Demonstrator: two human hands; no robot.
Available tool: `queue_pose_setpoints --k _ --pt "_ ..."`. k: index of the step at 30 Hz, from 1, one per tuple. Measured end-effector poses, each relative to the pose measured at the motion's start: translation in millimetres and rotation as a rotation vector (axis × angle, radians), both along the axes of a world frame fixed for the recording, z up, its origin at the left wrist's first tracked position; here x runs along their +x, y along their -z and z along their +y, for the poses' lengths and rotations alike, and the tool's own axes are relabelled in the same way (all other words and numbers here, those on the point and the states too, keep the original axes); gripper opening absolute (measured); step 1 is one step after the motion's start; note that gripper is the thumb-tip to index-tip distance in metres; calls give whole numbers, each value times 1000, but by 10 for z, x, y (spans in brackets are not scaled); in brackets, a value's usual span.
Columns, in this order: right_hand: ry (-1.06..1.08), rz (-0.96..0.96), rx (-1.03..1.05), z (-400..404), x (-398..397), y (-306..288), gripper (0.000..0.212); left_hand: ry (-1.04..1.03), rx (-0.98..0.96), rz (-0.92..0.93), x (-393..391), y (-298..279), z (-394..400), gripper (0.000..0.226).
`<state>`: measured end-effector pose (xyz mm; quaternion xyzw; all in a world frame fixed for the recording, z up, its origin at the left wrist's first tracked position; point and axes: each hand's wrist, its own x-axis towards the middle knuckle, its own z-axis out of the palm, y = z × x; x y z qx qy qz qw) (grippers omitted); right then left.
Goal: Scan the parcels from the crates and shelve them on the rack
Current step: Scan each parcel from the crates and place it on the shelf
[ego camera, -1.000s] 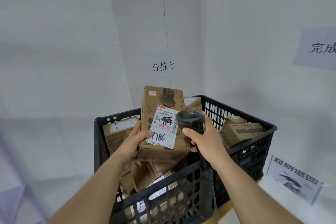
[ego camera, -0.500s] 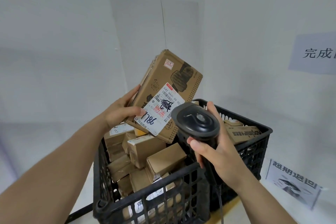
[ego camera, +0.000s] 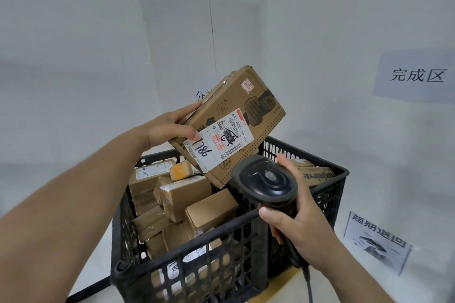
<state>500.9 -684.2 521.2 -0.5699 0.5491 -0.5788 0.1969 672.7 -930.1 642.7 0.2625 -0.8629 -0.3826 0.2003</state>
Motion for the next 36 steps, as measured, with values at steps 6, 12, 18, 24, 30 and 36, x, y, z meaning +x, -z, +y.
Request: queue_pose_setpoints --k 6,12,18,24,30,36 --pt "24 19 1 71 -45 -29 89 14 18 -10 -84 23 25 94" --pt "34 -3 12 107 -75 -33 88 10 39 0 -86 21 45 84" --pt "259 -196 -119 48 -128 -26 110 -9 169 153 -150 192 99 95" --pt "468 -258 -216 -54 -306 -89 95 -46 446 378 -420 580 342 83" --pt "555 -184 -265 26 -406 -121 21 37 651 443 -756 652 669 56" --pt "740 -229 -331 295 -496 -196 11 265 676 334 -1069 595 997 44"
